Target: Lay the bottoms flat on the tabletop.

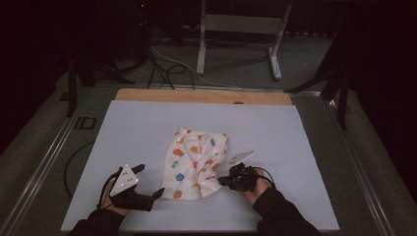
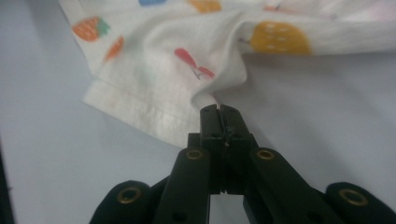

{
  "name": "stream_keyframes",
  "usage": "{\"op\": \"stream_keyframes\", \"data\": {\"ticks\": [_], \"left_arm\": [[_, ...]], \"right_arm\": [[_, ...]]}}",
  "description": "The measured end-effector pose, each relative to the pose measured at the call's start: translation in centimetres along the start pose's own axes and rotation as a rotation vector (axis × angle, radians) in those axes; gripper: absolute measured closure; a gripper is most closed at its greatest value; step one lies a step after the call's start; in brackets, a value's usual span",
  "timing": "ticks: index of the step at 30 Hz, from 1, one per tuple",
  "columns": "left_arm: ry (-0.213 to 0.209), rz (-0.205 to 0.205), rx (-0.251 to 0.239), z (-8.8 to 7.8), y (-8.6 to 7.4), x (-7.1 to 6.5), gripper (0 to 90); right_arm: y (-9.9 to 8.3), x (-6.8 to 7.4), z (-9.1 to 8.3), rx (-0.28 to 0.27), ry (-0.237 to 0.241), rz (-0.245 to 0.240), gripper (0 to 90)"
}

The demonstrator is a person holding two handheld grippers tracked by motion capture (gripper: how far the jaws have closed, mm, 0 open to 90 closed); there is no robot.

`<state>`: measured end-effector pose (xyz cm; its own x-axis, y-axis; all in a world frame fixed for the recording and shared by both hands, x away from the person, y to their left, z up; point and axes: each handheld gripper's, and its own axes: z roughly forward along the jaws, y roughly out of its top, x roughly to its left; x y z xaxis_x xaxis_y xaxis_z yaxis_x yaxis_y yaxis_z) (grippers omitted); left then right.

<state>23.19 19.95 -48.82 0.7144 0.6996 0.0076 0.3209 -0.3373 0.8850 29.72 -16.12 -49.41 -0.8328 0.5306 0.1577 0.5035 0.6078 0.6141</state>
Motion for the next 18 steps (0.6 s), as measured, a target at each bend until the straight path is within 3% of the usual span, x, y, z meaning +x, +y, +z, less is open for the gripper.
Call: {"op": "stream_keyframes", "data": {"ticks": [3, 9, 18], "left_arm": [[0.002, 0.001, -0.003, 0.0, 0.0, 0.0, 0.1], [0.002, -0.001, -0.002, 0.1, 0.1, 0.0, 0.2], [0.0, 0.001, 0.005, 0.3, 0.1, 0.0, 0.1]], "right_arm": [[-0.8, 0.0, -2.1, -0.058, -0.058, -0.004, 90.0], [-2.9, -0.2, -5.1, -0.105, -0.136, 0.019, 90.0], [-6.7, -0.8, -7.2, -0.112, -0.179, 0.109, 90.0]]}}
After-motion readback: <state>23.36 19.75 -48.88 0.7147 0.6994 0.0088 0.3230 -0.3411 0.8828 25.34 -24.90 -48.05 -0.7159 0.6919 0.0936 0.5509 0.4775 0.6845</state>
